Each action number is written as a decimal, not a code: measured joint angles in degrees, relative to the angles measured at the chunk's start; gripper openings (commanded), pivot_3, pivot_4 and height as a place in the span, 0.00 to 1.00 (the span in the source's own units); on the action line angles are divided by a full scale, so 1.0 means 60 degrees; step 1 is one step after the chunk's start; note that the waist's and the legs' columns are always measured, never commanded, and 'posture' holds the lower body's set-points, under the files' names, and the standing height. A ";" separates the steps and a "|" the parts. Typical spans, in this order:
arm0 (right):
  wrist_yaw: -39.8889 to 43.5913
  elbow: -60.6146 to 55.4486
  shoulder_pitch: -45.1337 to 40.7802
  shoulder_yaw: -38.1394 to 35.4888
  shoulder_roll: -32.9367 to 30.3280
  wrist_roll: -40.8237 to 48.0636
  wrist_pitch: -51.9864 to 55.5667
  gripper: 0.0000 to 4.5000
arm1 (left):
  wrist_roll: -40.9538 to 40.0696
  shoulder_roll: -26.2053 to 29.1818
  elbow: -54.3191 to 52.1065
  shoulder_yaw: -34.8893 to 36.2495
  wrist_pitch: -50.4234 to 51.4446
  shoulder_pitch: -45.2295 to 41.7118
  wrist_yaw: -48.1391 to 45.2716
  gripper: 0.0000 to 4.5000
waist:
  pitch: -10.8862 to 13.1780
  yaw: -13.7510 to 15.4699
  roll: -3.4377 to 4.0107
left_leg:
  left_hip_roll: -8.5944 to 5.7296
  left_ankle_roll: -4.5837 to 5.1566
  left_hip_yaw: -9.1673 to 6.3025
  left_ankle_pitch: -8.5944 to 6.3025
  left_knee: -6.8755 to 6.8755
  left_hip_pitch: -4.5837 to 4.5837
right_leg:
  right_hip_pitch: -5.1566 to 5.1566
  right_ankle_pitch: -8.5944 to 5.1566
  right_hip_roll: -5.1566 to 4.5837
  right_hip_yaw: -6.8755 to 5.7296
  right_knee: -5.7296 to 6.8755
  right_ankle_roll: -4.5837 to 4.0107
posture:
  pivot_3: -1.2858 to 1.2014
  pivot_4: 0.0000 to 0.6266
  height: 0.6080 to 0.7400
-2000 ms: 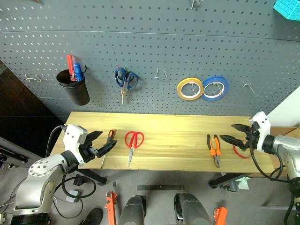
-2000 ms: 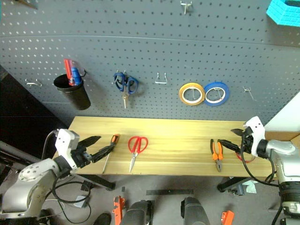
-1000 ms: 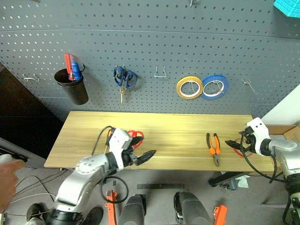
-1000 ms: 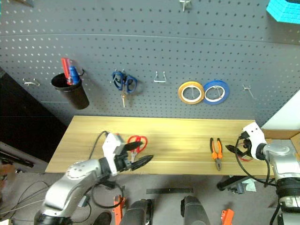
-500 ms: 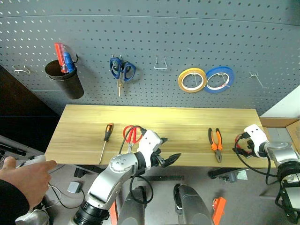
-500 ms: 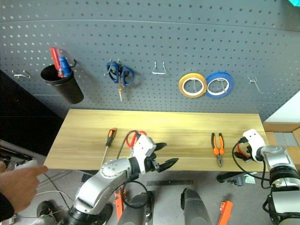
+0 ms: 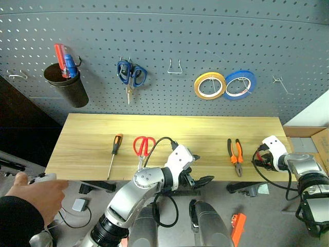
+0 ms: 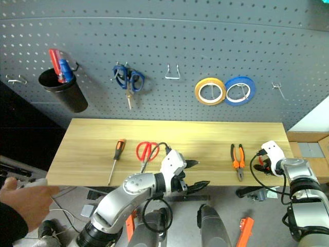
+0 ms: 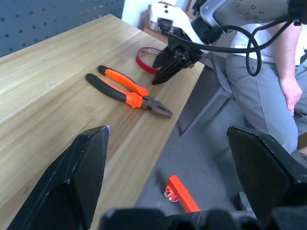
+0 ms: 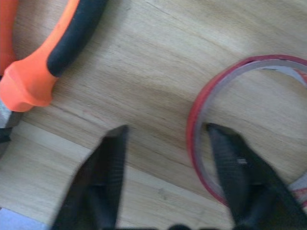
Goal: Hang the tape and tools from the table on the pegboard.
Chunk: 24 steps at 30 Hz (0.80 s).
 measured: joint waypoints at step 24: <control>-0.3359 -0.9660 0.4832 -0.3849 0.1682 0.2295 0.2222 0.01 | -0.0755 -0.0085 0.0856 0.1263 -0.1090 -0.1160 -0.1302 0.93 | -0.0042 -0.0080 0.0077 | -0.0005 -0.0008 0.0022 0.0000 0.0013 -0.0156 | -0.0168 0.0054 0.0005 0.0011 0.0002 0.0103 | 0.45 0.39 1.00</control>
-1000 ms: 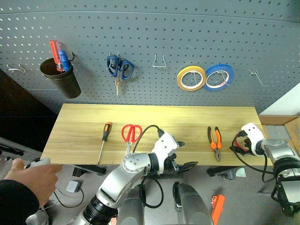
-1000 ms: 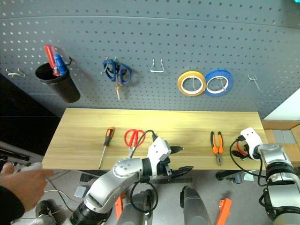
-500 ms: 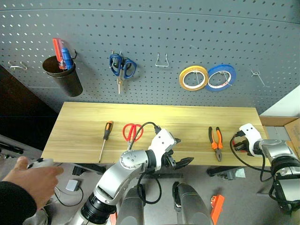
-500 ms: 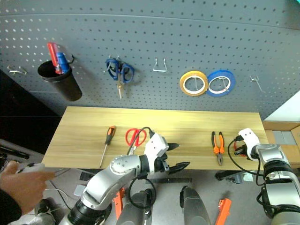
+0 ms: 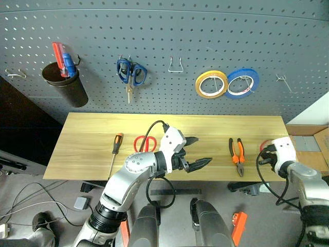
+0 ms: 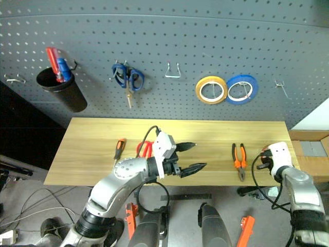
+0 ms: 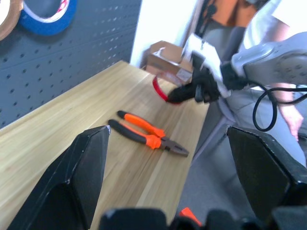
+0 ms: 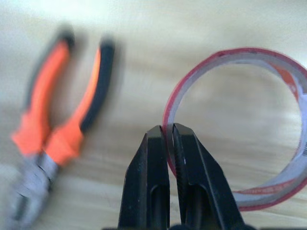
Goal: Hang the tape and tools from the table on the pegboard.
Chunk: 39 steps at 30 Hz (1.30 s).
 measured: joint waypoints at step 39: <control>0.0136 0.1414 -0.3604 0.0376 0.0043 0.1091 -0.1521 0.01 | 0.0020 -0.1641 0.2013 0.0869 -0.2070 -0.1877 0.0559 0.93 | -0.0727 -0.0536 0.0111 | -0.0102 0.0026 0.0019 0.0010 0.0142 0.0002 | 0.0052 0.0087 -0.0003 0.0051 0.0025 0.0060 | 0.46 0.21 1.00</control>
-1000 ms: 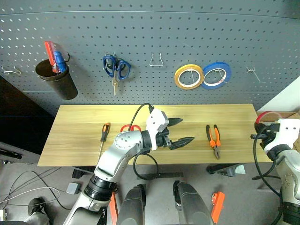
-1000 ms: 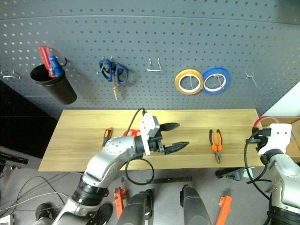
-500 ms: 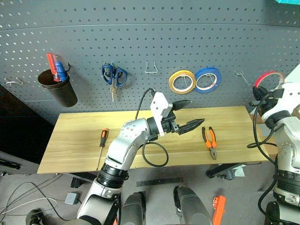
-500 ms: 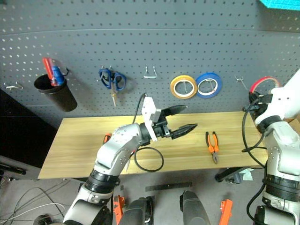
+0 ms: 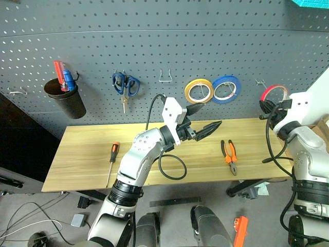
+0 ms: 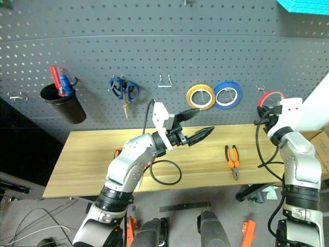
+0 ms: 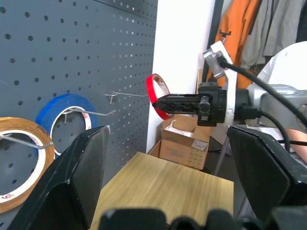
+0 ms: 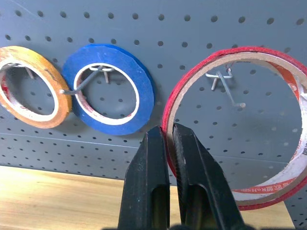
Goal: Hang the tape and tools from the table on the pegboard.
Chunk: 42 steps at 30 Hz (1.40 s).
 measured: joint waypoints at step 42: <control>0.1102 -0.3386 0.2523 0.1164 -0.1648 0.0887 0.3991 0.99 | 0.0222 0.1934 -0.0504 0.0350 0.0641 0.1506 0.0207 0.93 | -0.0003 0.0141 -0.0002 | 0.0014 0.0029 -0.0010 0.0019 0.0014 0.0025 | 0.0020 0.0034 0.0006 0.0000 0.0013 -0.0027 | 0.46 0.34 1.00</control>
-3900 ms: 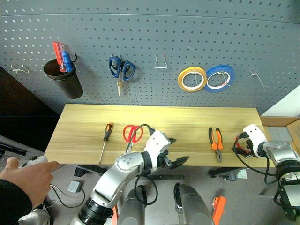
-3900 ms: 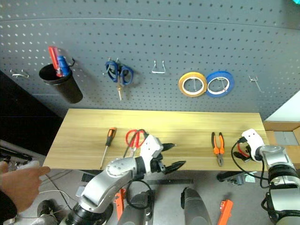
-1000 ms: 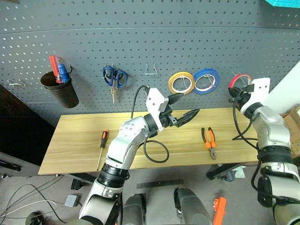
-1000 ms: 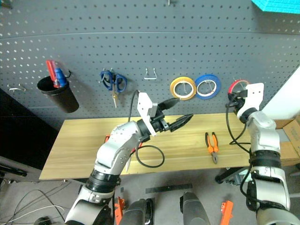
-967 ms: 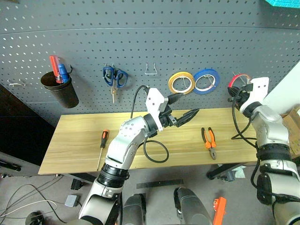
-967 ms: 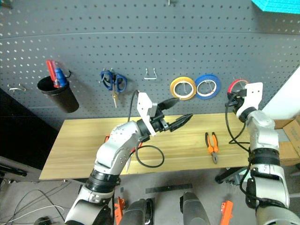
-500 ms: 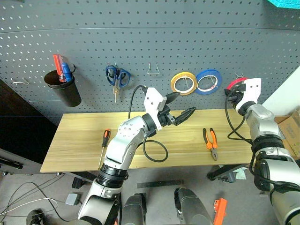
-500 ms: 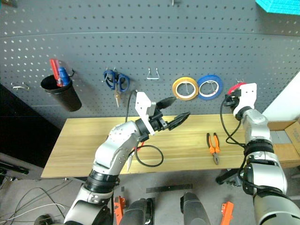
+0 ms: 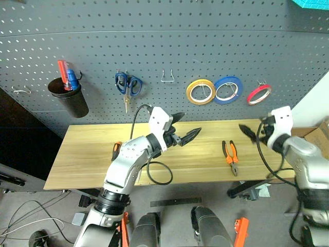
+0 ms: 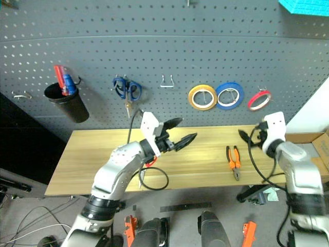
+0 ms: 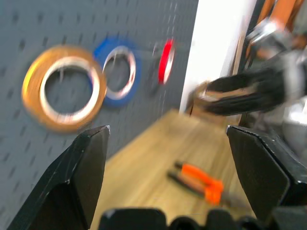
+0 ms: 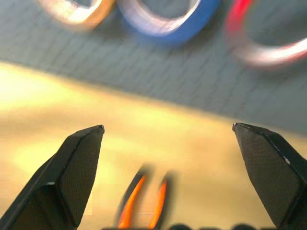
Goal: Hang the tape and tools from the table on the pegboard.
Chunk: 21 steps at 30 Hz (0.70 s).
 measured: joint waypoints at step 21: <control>-0.2479 0.1601 -0.1692 0.0928 0.1914 -0.0860 0.3598 0.99 | 0.0294 0.1423 -0.2287 -0.0203 0.1112 0.3170 -0.0293 0.93 | 0.0638 0.0181 -0.0076 | 0.0119 0.0025 0.0003 0.0010 -0.0044 -0.0045 | -0.0048 -0.0026 0.0015 -0.0029 -0.0023 -0.0085 | 0.49 0.55 1.00</control>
